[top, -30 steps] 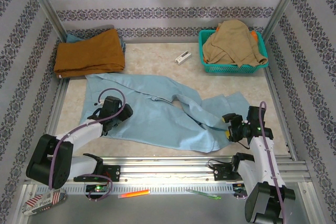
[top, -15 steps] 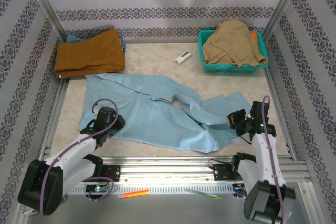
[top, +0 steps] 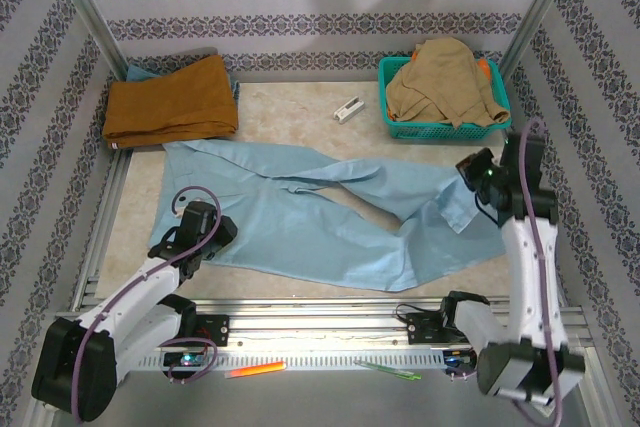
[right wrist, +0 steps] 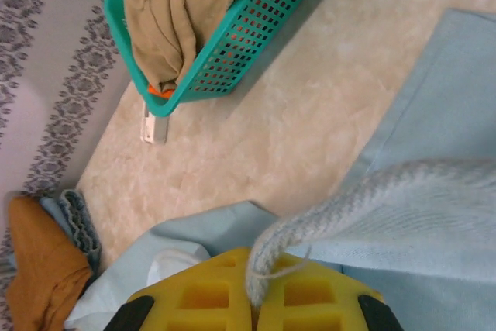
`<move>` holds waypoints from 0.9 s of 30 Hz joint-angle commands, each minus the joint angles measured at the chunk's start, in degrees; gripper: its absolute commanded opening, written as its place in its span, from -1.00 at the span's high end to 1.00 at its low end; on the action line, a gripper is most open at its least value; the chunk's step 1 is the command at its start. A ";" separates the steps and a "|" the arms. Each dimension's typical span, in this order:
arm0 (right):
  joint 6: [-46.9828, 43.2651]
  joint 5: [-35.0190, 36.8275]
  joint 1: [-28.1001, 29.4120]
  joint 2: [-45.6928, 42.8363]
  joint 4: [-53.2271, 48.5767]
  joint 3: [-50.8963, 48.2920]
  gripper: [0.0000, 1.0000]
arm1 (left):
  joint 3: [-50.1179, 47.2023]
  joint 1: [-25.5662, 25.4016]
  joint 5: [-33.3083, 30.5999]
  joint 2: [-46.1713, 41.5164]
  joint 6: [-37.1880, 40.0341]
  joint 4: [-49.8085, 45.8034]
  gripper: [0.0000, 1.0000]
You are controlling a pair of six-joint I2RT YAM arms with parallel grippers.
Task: Fold and stack the trousers
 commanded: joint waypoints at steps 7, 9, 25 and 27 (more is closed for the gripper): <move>-5.66 11.49 -0.82 43.48 -4.93 40.03 0.11 | 5.68 0.73 -0.62 7.92 0.28 1.35 0.24; -5.68 12.89 -1.18 46.92 -10.02 45.43 -0.24 | 7.85 0.86 -0.25 10.00 1.03 0.97 0.21; 0.35 7.29 32.60 15.16 15.75 -8.08 -0.26 | 35.16 1.44 1.64 39.20 10.45 1.02 -0.73; 3.00 6.81 37.56 16.60 19.80 -12.53 -0.23 | 36.01 1.42 0.15 42.53 10.43 1.49 -0.73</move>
